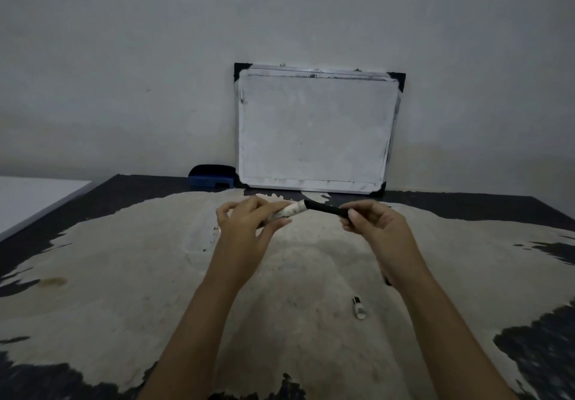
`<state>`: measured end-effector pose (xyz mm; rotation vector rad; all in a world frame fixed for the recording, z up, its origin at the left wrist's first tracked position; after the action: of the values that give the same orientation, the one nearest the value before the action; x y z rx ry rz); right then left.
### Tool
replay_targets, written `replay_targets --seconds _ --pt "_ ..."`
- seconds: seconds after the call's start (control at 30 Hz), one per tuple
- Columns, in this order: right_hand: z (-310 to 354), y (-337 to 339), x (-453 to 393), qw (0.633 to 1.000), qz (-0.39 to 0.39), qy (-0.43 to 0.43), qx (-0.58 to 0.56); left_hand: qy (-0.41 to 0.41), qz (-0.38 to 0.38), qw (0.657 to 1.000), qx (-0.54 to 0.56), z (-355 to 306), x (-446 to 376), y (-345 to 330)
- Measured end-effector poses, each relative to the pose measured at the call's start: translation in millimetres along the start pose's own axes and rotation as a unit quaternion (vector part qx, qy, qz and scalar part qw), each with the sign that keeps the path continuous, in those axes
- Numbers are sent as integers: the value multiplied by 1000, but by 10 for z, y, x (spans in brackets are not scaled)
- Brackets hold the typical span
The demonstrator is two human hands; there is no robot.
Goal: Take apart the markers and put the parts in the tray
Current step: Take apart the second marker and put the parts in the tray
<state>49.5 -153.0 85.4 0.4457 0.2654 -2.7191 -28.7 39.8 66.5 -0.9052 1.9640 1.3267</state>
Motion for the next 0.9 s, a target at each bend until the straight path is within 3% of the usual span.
replay_targets --seconds 0.13,0.33,0.5,0.67,0.8,0.9 --pt "53 40 -6 996 -8 33 87 -30 24 999 -37 7 15 -41" --pt "17 -69 18 999 -10 28 33 -46 55 996 -49 -71 39 -81" --pt "-80 -217 64 996 35 43 75 -63 75 994 -45 -164 68 -169" --pt "-107 -186 59 988 126 -34 85 -55 66 995 -44 -184 87 -202" --pt "6 8 30 984 93 -76 129 -42 68 996 -33 -165 99 -201" --pt "80 183 34 926 148 -152 313 -54 73 995 -40 -169 103 -212"
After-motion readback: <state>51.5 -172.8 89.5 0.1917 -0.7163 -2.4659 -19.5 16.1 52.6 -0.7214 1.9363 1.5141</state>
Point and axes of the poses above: each hand's wrist, its own x-axis away from the middle knuckle, its own y-axis out of the back of the hand, z = x × y, the point moved 1 cm from there along -x, towards the middle knuckle, and after that the axes turned 8 degrees about -x, right-handed, at the moved point
